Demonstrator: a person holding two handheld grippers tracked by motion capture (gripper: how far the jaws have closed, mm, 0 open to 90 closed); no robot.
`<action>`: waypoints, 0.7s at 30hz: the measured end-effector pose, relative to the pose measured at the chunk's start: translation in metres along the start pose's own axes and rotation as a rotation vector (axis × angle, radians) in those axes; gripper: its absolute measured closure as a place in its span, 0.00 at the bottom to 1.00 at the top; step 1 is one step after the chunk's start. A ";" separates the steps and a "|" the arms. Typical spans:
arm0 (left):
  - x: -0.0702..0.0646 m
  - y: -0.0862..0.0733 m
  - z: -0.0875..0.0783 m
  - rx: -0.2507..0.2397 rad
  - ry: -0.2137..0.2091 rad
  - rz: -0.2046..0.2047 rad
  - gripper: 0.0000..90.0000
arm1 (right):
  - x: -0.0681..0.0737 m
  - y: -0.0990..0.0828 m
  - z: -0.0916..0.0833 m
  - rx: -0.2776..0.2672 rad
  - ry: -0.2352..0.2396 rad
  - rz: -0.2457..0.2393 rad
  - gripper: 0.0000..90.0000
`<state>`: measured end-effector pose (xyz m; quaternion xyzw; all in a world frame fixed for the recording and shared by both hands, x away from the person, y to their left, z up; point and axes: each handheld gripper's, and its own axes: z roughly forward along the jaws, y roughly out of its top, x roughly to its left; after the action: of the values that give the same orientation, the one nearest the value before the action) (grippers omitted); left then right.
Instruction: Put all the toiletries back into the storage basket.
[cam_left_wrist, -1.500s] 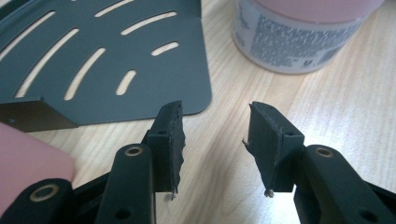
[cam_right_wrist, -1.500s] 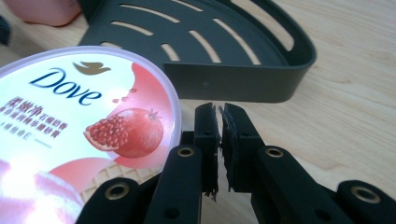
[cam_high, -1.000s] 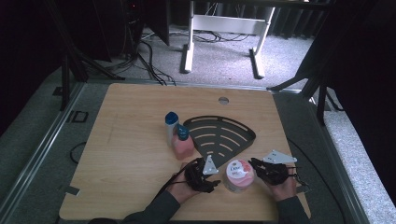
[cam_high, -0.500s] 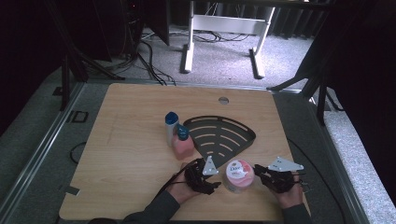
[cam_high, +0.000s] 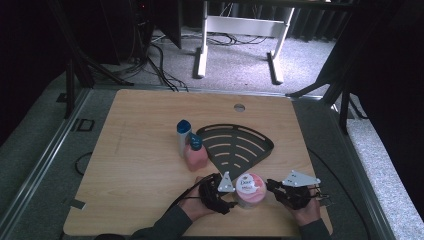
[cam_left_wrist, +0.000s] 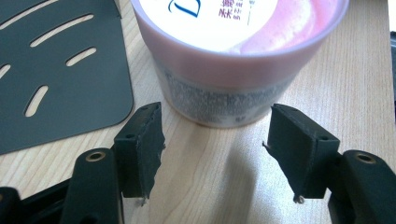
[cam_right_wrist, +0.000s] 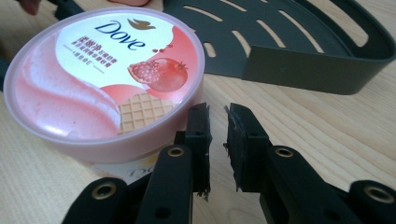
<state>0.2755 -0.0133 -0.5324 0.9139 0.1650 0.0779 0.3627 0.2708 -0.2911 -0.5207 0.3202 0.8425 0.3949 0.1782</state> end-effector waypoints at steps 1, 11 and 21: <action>0.000 0.000 0.000 -0.005 -0.002 -0.003 0.40 | 0.001 0.000 0.000 0.001 0.003 -0.003 0.87; 0.000 -0.004 0.002 -0.036 -0.036 0.011 0.36 | 0.006 0.000 0.003 0.013 0.029 -0.039 0.89; 0.002 -0.004 0.000 -0.082 -0.057 -0.013 0.32 | 0.006 -0.003 0.002 0.036 0.049 -0.068 0.87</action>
<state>0.2768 -0.0096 -0.5355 0.8990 0.1574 0.0563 0.4048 0.2663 -0.2873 -0.5242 0.2846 0.8640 0.3811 0.1650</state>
